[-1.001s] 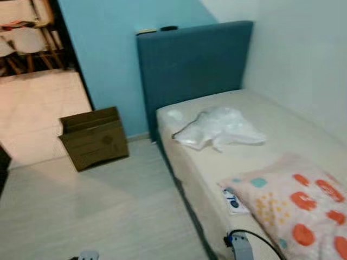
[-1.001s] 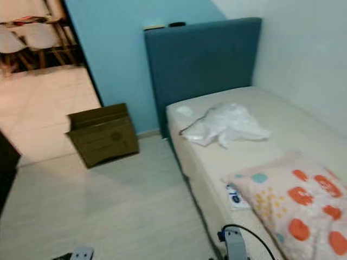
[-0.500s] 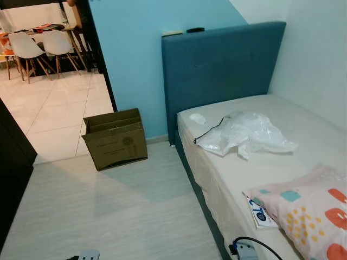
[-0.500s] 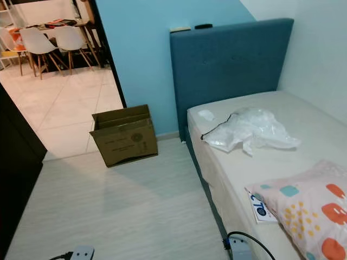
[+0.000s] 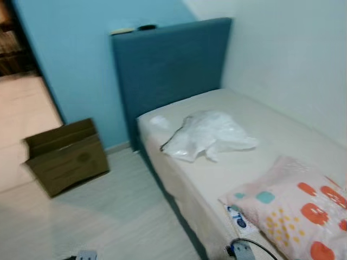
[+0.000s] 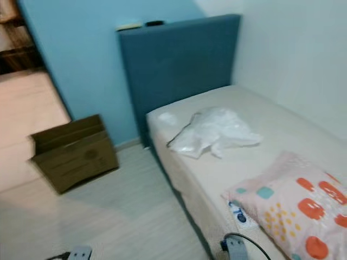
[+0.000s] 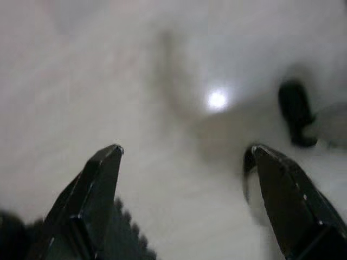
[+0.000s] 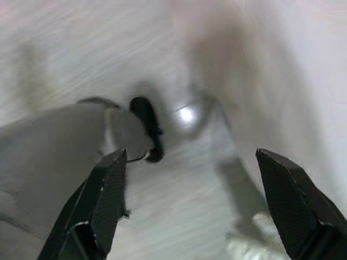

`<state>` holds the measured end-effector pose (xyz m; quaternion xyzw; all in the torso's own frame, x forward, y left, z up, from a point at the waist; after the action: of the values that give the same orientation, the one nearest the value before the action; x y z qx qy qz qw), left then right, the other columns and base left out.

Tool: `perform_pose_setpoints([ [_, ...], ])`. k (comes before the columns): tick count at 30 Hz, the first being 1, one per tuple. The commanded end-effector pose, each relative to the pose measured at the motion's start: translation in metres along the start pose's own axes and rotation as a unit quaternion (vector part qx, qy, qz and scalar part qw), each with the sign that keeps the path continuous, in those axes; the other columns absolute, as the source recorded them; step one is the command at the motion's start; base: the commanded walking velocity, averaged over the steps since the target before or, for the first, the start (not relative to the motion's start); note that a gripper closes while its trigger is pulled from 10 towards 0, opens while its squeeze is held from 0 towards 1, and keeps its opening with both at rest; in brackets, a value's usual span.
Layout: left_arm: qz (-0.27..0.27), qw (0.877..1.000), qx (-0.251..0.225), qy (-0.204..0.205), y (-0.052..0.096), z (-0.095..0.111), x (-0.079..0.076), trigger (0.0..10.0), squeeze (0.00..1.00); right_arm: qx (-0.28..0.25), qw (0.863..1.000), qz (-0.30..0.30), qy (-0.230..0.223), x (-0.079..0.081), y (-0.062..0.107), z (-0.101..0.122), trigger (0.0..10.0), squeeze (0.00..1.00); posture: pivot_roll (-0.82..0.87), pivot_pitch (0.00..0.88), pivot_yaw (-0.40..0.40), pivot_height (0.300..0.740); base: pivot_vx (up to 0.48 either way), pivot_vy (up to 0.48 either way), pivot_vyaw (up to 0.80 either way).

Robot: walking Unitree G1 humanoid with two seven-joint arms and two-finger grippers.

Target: Clean up the room

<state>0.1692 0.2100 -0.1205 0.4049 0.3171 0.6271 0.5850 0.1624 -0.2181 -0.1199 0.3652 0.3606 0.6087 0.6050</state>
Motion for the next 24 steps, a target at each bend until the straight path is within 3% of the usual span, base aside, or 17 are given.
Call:
perform_pose_setpoints([
  [1, 0.009, 1.000, 0.020, -0.003, 0.002, -0.015, 0.009, 10.0, 0.00, -0.020, 1.000, 0.013, 0.003, 0.011, -0.003, 0.015, 10.0, 0.00, -0.13, 0.000, 0.038, 0.740, 0.480, 0.000, 0.00],
  [16, 0.001, 1.000, 0.015, -0.005, 0.002, -0.011, 0.004, 10.0, 0.00, -0.022, 1.000, 0.015, 0.006, 0.013, -0.004, 0.016, 10.0, 0.00, -0.13, 0.000, 0.042, 0.740, 0.480, 0.000, 0.00],
  [21, 0.001, 1.000, 0.016, -0.007, 0.002, -0.012, 0.005, 10.0, 0.00, -0.046, 0.999, 0.024, 0.008, 0.018, -0.005, 0.029, 10.0, 0.00, -0.13, 0.000, 0.045, 0.740, 0.480, 0.000, 0.00],
  [24, 0.001, 1.000, 0.015, -0.007, 0.002, -0.012, 0.005, 10.0, 0.00, -0.054, 0.998, 0.027, 0.018, 0.020, -0.005, 0.034, 10.0, 0.00, -0.13, 0.000, 0.044, 0.740, 0.480, 0.000, 0.66],
])
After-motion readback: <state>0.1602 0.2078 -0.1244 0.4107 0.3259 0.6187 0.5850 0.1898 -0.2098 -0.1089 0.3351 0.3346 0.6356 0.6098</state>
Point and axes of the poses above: a point about 5 cm out from each wrist's last joint towards the gripper, its own y axis pointing back from the gripper into the wrist, its own z axis along the axis of the wrist's last joint, x = y × z, the point moved 3 cm from there along -y, pointing out of the wrist towards the gripper, and after that the axes turned 2 degrees about -y, right-handed, at the moved point
